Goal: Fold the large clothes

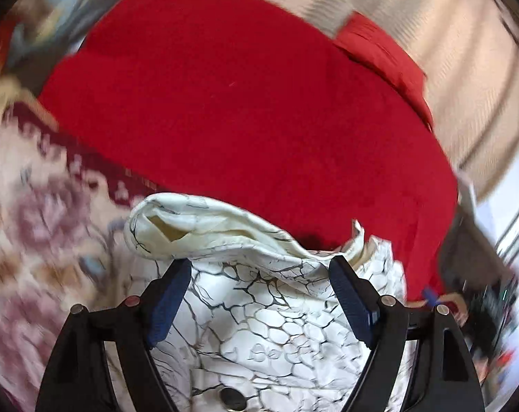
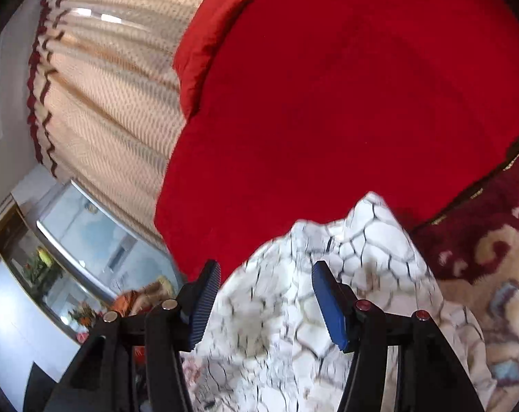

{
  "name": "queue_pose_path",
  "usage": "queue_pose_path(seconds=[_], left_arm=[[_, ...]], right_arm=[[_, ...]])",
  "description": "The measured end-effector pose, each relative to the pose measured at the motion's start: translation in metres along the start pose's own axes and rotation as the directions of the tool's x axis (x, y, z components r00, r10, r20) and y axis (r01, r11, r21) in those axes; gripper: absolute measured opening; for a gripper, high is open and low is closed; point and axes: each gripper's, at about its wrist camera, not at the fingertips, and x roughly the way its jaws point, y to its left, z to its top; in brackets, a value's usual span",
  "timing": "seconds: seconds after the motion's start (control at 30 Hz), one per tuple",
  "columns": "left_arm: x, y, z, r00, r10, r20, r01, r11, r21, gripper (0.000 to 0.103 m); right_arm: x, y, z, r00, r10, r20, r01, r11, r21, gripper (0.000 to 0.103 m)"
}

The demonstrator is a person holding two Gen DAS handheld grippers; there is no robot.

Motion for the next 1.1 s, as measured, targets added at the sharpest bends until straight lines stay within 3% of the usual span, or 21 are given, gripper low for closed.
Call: queue_pose_path(seconds=[0.1, 0.3, 0.37, 0.47, 0.57, 0.67, 0.73, 0.8, 0.87, 0.93, 1.0, 1.03, 1.07, 1.1], left_arm=[[0.016, 0.012, -0.007, 0.998, 0.016, -0.059, -0.021, 0.997, -0.074, 0.083], [0.042, 0.008, 0.014, 0.998, 0.053, -0.028, -0.055, 0.997, -0.049, 0.083], [0.044, 0.003, 0.022, 1.000, 0.029, -0.011, -0.030, 0.998, -0.048, 0.083], [0.048, -0.007, 0.039, 0.999, 0.033, 0.042, -0.033, 0.999, -0.003, 0.083], [0.040, -0.011, 0.049, 0.989, 0.092, 0.115, -0.095, 0.995, 0.025, 0.083], [0.021, -0.014, 0.051, 0.973, 0.109, 0.204, -0.115, 0.993, 0.016, 0.083], [0.007, -0.029, 0.047, 0.962, 0.116, 0.246, -0.135, 0.989, 0.064, 0.086], [0.001, -0.051, 0.041, 0.958, 0.141, 0.249, -0.187, 0.967, 0.174, 0.093], [0.007, -0.073, 0.026, 0.955, 0.242, 0.173, -0.287, 0.906, 0.311, 0.096], [0.022, -0.083, 0.006, 0.932, 0.356, 0.063, -0.349, 0.840, 0.416, 0.096], [0.034, -0.081, -0.014, 0.901, 0.435, -0.003, -0.380, 0.791, 0.479, 0.096], [0.039, -0.074, -0.028, 0.876, 0.482, -0.025, -0.406, 0.765, 0.500, 0.096], [0.043, -0.071, -0.037, 0.862, 0.505, -0.037, -0.417, 0.749, 0.515, 0.095], [0.047, -0.067, -0.049, 0.846, 0.529, -0.065, -0.419, 0.735, 0.533, 0.095]], right_arm=[[0.000, 0.012, -0.014, 0.995, -0.065, -0.075, 0.059, 0.995, -0.079, 0.060], [0.007, 0.013, -0.042, 0.976, -0.115, -0.183, 0.096, 0.989, -0.110, 0.060], [0.011, 0.014, -0.048, 0.970, -0.134, -0.202, 0.117, 0.988, -0.098, 0.060], [0.021, 0.004, -0.053, 0.958, -0.166, -0.234, 0.151, 0.985, -0.079, 0.060], [0.031, -0.003, -0.056, 0.940, -0.204, -0.273, 0.191, 0.979, -0.073, 0.060], [0.032, 0.000, -0.054, 0.945, -0.203, -0.258, 0.185, 0.978, -0.091, 0.060], [0.030, 0.004, -0.050, 0.954, -0.194, -0.229, 0.175, 0.980, -0.099, 0.060], [0.021, 0.008, -0.046, 0.964, -0.196, -0.179, 0.178, 0.977, -0.115, 0.060], [0.015, 0.011, -0.042, 0.965, -0.227, -0.131, 0.210, 0.969, -0.132, 0.060], [0.010, 0.009, -0.038, 0.963, -0.247, -0.109, 0.232, 0.963, -0.136, 0.060], [0.012, 0.000, -0.037, 0.941, -0.314, -0.125, 0.298, 0.946, -0.131, 0.060], [0.017, -0.008, -0.038, 0.917, -0.367, -0.159, 0.350, 0.929, -0.123, 0.060], [0.022, -0.017, -0.040, 0.891, -0.412, -0.190, 0.398, 0.911, -0.107, 0.059], [0.023, -0.024, -0.042, 0.879, -0.428, -0.212, 0.416, 0.904, -0.098, 0.059]])
